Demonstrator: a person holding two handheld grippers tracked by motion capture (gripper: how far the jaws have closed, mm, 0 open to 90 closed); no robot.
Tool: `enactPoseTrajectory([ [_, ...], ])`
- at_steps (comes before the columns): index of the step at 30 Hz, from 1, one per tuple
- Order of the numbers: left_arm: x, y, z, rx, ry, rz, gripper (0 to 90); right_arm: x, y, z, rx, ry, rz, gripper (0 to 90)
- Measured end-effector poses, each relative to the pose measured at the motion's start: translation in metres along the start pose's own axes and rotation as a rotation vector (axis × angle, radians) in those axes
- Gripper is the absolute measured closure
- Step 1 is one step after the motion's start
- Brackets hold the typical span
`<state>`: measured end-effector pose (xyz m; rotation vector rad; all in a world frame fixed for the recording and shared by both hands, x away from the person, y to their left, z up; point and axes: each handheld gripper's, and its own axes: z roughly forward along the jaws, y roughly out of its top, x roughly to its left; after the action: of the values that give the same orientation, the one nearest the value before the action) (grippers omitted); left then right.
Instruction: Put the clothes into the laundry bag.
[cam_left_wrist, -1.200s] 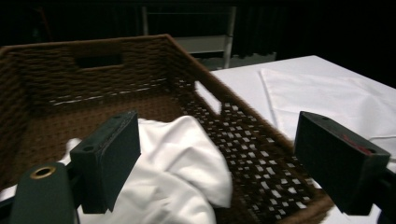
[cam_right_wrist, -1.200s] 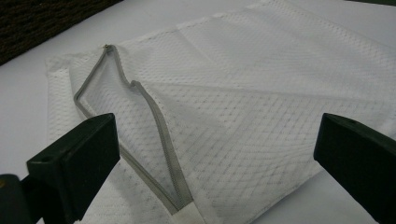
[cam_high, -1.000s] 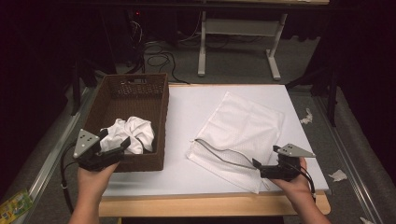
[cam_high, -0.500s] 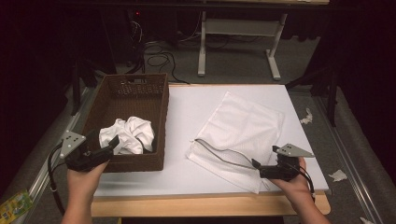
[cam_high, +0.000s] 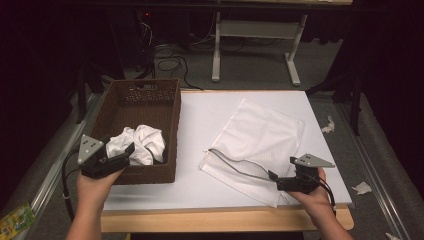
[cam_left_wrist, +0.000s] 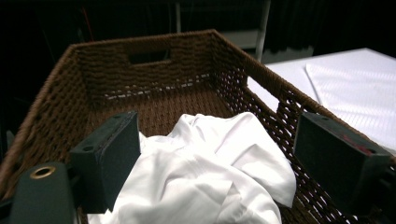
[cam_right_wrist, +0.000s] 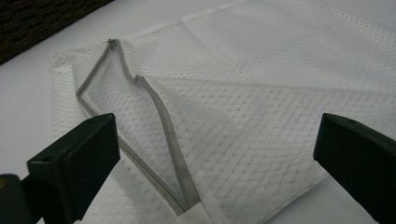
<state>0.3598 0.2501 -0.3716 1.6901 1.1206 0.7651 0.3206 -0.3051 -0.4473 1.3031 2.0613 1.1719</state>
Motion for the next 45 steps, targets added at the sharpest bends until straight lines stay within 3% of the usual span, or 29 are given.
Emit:
enactPoseTrajectory([
  [2, 0.0, 0.005, 0.003, 0.03, 0.003, 0.016, 14.1, -0.001, 0.0, 0.001, 0.001, 0.006, 0.005, 1.0],
  [3, 0.001, 0.013, 0.011, 0.071, -0.018, -0.019, 13.9, -0.002, 0.0, 0.001, 0.002, 0.007, 0.009, 1.0],
  [4, 0.001, 0.013, 0.011, 0.071, -0.018, -0.019, 13.9, -0.002, 0.0, 0.001, 0.002, 0.007, 0.009, 1.0],
  [5, 0.002, 0.02, 0.018, 0.124, -0.027, -0.045, 13.9, -0.002, 0.0, 0.0, -0.004, 0.014, 0.006, 1.2],
  [6, 0.002, 0.02, 0.018, 0.124, -0.027, -0.045, 13.9, -0.002, 0.0, 0.0, -0.004, 0.014, 0.006, 1.2],
  [7, 0.002, 0.025, 0.026, 0.177, -0.011, -0.034, 13.9, -0.001, 0.0, -0.001, -0.008, 0.015, 0.009, 1.3],
  [8, 0.002, 0.025, 0.026, 0.177, -0.011, -0.034, 13.9, 0.0, 0.0, -0.001, -0.007, 0.016, 0.003, 1.3],
  [9, 0.003, 0.028, 0.035, 0.248, 0.002, -0.021, 13.9, 0.001, 0.001, -0.002, -0.005, 0.019, 0.005, 1.2],
  [10, 0.003, 0.028, 0.035, 0.248, 0.002, -0.021, 13.7, 0.001, 0.001, -0.002, -0.005, 0.019, 0.005, 1.2],
  [12, 0.006, 0.029, 0.045, 0.322, 0.021, -0.033, 13.3, 0.002, 0.001, -0.002, -0.009, 0.021, 0.003, 1.3],
  [13, 0.009, 0.03, 0.053, 0.393, 0.025, -0.048, 11.2, 0.003, 0.001, -0.003, -0.014, 0.024, -0.003, 1.3],
  [14, 0.009, 0.03, 0.053, 0.393, 0.025, -0.048, 9.3, 0.003, 0.001, -0.004, -0.014, 0.024, -0.002, 1.3],
  [15, 0.011, 0.03, 0.063, 0.485, 0.024, -0.058, 7.0, 0.003, 0.001, -0.004, -0.016, 0.025, -0.005, 1.3],
  [16, 0.011, 0.03, 0.063, 0.485, 0.024, -0.058, 4.1, 0.003, 0.001, -0.004, -0.016, 0.025, -0.005, 1.3],
  [17, 0.012, 0.03, 0.073, 0.593, 0.009, -0.063, 0.0, 0.003, 0.001, -0.004, -0.015, 0.027, -0.005, 1.4],
  [18, 0.012, 0.03, 0.073, 0.593, 0.009, -0.063, 0.1, 0.003, 0.001, -0.004, -0.015, 0.027, -0.005, 1.4],
  [19, 0.014, 0.031, 0.082, 0.671, 0.002, -0.052, 0.0, 0.002, 0.002, -0.004, -0.016, 0.029, 0.002, 1.4],
  [20, 0.014, 0.031, 0.082, 0.671, 0.002, -0.052, 0.0, 0.002, 0.002, -0.004, -0.016, 0.029, 0.002, 1.4],
  [22, 0.016, 0.031, 0.09, 0.721, 0.024, -0.057, 0.0, 0.002, 0.002, -0.003, -0.018, 0.028, -0.003, 1.4],
  [23, 0.02, 0.031, 0.099, 0.773, 0.022, -0.08, 0.1, 0.003, 0.002, -0.003, -0.02, 0.032, -0.008, 1.4],
  [24, 0.02, 0.031, 0.099, 0.773, 0.022, -0.08, 0.1, 0.003, 0.002, -0.003, -0.02, 0.032, -0.008, 1.4],
  [25, 0.023, 0.032, 0.108, 0.822, 0.022, -0.104, 0.1, 0.002, 0.002, -0.003, -0.019, 0.033, -0.013, 1.5],
  [30, 0.027, 0.029, 0.123, 0.886, 0.022, -0.148, 0.2, 0.002, 0.002, -0.003, -0.017, 0.035, -0.012, 1.5],
  [31, 0.029, 0.024, 0.13, 0.928, 0.036, -0.152, 0.2, 0.002, 0.002, -0.004, -0.017, 0.033, -0.007, 1.5],
  [32, 0.029, 0.024, 0.13, 0.928, 0.036, -0.152, 0.2, 0.002, 0.002, -0.004, -0.017, 0.033, -0.007, 1.5],
  [33, 0.033, 0.02, 0.137, 0.98, 0.033, -0.177, 0.2, 0.002, 0.002, -0.004, -0.016, 0.033, -0.006, 1.5],
  [36, 0.035, 0.016, 0.143, 0.994, 0.035, -0.19, 0.2, 0.002, 0.002, -0.004, -0.013, 0.034, -0.005, 1.9],
  [42, 0.031, -0.002, 0.158, 1.042, 0.014, -0.172, 0.1, 0.002, 0.001, -0.003, -0.009, 0.036, -0.007, 1.9],
  [45, 0.025, -0.009, 0.164, 1.085, 0.053, -0.095, 1.2, 0.002, 0.001, -0.002, -0.001, 0.036, -0.001, 2.0],
])
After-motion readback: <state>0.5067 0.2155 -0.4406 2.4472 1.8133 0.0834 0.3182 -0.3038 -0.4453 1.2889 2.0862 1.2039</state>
